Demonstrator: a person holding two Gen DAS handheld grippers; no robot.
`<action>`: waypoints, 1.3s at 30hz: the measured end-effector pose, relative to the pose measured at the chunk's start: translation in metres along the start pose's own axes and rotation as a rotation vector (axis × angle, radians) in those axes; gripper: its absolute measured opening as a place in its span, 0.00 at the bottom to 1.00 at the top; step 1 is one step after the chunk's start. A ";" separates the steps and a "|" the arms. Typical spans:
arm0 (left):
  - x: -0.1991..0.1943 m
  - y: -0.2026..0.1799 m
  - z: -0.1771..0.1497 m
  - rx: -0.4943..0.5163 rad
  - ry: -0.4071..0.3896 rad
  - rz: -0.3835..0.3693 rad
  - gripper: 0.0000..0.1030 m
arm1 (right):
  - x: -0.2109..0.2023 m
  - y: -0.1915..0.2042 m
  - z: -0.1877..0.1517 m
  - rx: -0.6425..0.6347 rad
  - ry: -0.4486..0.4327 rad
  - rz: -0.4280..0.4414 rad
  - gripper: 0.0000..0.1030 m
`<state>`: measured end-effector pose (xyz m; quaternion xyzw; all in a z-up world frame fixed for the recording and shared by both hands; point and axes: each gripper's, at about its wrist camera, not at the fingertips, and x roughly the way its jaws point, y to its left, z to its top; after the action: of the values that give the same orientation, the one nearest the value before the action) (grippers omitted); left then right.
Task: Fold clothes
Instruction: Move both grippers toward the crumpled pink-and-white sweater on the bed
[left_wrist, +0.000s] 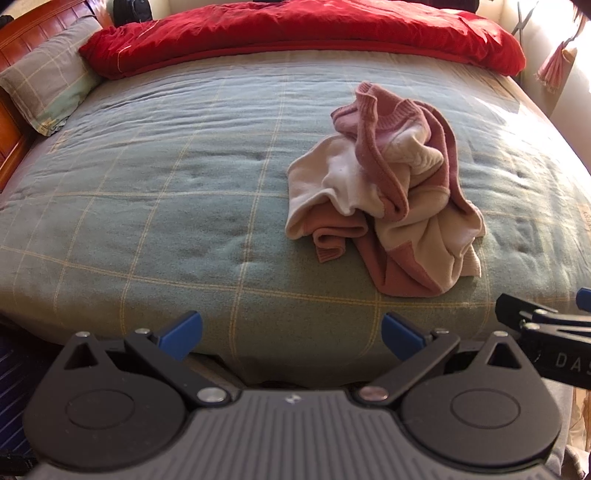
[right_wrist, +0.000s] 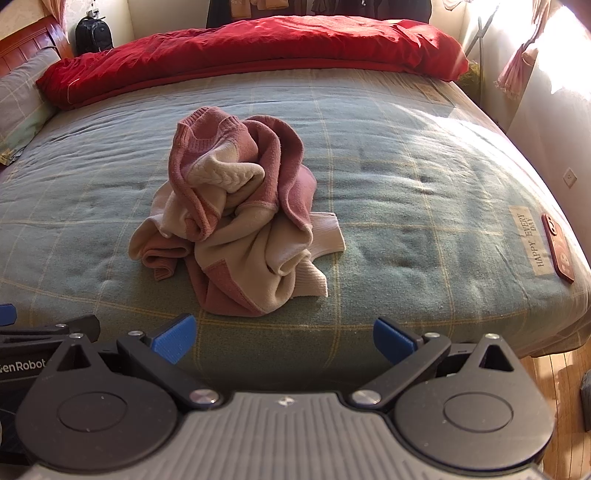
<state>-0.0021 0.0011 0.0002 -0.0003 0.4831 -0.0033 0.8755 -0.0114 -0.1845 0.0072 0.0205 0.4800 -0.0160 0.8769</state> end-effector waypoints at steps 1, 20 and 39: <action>-0.001 0.001 -0.002 0.005 -0.001 0.001 0.99 | 0.000 0.000 0.000 0.000 0.000 -0.001 1.00; 0.001 0.002 0.000 0.024 0.065 0.055 0.99 | 0.000 0.000 0.000 -0.002 -0.004 -0.003 1.00; 0.002 0.004 0.003 0.010 0.067 0.055 0.99 | -0.001 0.002 0.001 -0.012 -0.010 -0.008 1.00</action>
<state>0.0019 0.0049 0.0004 0.0173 0.5121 0.0182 0.8586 -0.0110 -0.1822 0.0090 0.0131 0.4757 -0.0168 0.8793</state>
